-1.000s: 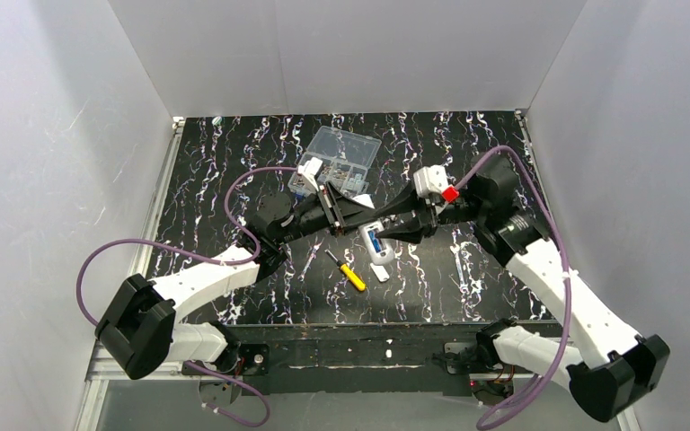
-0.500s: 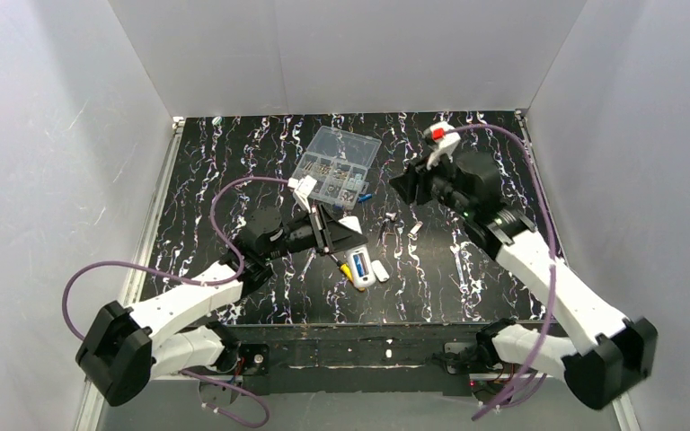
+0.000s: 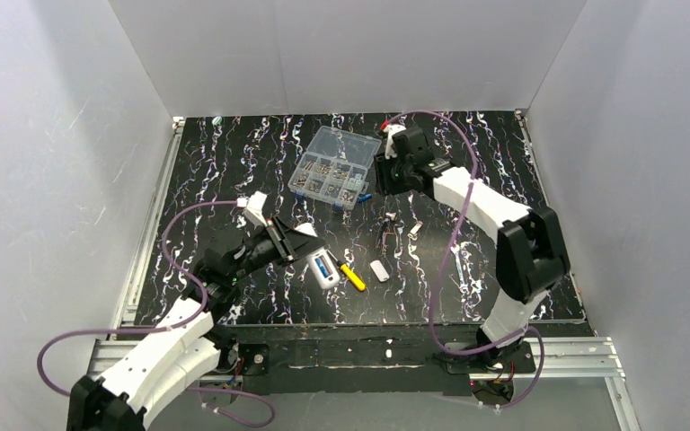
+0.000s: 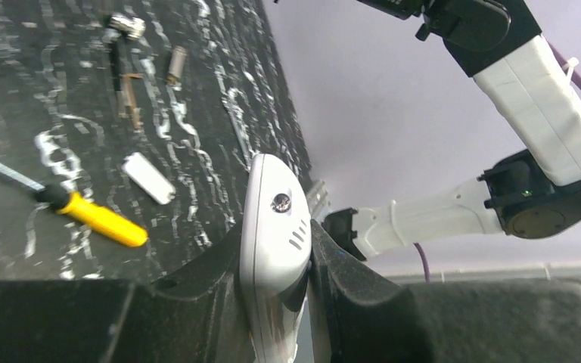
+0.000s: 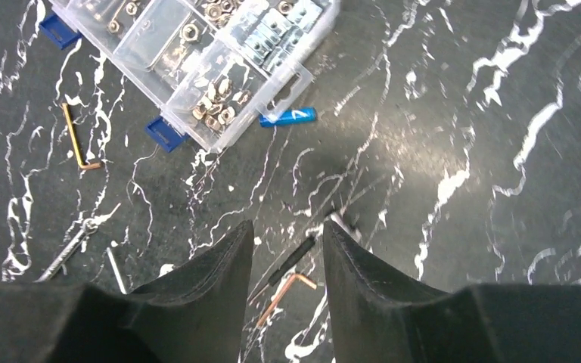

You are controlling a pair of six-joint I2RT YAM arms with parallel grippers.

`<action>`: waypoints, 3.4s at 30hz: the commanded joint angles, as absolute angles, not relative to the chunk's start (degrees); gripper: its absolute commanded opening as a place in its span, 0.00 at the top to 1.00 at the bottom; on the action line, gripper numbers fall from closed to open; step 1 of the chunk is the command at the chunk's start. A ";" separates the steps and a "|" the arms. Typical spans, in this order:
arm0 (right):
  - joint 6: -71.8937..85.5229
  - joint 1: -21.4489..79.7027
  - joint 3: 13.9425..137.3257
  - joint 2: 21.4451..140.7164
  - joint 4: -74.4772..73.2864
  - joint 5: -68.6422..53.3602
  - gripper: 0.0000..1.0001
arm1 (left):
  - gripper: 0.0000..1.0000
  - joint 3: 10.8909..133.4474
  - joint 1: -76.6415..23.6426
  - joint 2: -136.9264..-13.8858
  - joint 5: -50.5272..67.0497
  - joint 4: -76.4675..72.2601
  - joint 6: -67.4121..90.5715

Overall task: Load the batteries into the remote control
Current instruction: Pick up the battery from the center of the board.

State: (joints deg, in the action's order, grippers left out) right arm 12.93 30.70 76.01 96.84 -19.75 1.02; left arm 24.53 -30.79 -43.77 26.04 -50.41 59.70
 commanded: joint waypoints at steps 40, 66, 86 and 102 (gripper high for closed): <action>33.70 29.70 93.32 120.26 -24.02 5.50 0.55 | 1.00 25.02 -26.01 -32.82 26.02 -36.03 57.97; 44.08 31.61 97.02 123.91 -25.53 9.07 0.42 | 1.00 24.83 -26.08 -31.90 25.44 -35.86 58.35; 47.10 33.26 100.43 127.15 -30.03 10.93 0.46 | 1.00 24.77 -26.10 -32.20 25.32 -36.65 58.79; 43.45 34.89 105.06 132.06 -40.03 15.05 0.61 | 1.00 25.00 -26.17 -32.45 25.31 -36.65 58.84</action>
